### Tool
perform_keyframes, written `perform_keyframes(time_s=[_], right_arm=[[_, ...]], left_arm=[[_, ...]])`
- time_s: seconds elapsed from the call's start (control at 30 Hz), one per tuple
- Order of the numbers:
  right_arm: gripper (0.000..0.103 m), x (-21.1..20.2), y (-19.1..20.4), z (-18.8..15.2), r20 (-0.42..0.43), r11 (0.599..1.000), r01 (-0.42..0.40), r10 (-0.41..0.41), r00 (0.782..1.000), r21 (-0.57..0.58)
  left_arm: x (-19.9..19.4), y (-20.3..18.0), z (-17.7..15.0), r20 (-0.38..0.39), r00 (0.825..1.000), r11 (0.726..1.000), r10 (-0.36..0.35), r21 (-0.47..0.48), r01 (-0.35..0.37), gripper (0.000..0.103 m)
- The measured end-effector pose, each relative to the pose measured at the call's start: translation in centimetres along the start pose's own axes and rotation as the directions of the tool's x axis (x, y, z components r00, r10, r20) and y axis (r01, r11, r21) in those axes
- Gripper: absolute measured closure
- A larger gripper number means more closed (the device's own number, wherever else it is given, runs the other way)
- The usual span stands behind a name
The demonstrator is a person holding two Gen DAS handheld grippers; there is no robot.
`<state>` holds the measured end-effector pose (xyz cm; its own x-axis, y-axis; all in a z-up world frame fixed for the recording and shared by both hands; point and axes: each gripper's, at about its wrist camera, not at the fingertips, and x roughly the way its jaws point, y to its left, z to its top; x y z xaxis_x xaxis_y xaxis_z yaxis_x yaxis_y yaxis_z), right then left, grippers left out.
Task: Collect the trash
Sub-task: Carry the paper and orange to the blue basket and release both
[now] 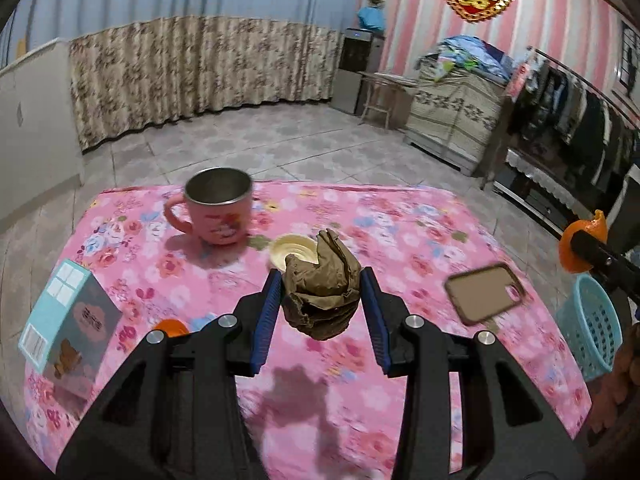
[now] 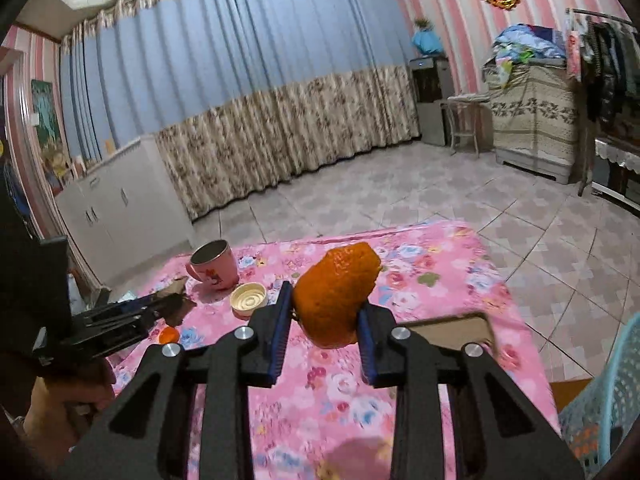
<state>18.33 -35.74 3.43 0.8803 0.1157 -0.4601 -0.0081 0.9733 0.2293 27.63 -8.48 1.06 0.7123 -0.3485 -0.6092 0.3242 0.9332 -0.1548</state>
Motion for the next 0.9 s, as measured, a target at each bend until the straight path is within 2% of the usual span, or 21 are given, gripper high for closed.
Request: perform_keyframes(time_s=[0.17,0.37,0.9], right_arm=[[0.073,0.9,0.2,0.2,-0.017,0.999,0.015,-0.015,1.0,-0.042],[0.073,-0.1,-0.2,0.7,0.013,0.998,0.021,-0.021,1.0,-0.051],[0.073,-1.4,-2.0,1.1,0.049,0.999,0.044,-0.044,0.998,-0.001]], left_arm=[[-0.3,-1.8,-1.0,-0.007,1.0,1.0,-0.009,0.023,0.009,0.064],[0.3,-2.7,-1.2,-0.021,1.0,0.999,-0.01,0.048,0.011,0.064],[0.3,-5.0,-1.4,-0.014,0.999,0.995,-0.039,0.091,0.04,0.064]])
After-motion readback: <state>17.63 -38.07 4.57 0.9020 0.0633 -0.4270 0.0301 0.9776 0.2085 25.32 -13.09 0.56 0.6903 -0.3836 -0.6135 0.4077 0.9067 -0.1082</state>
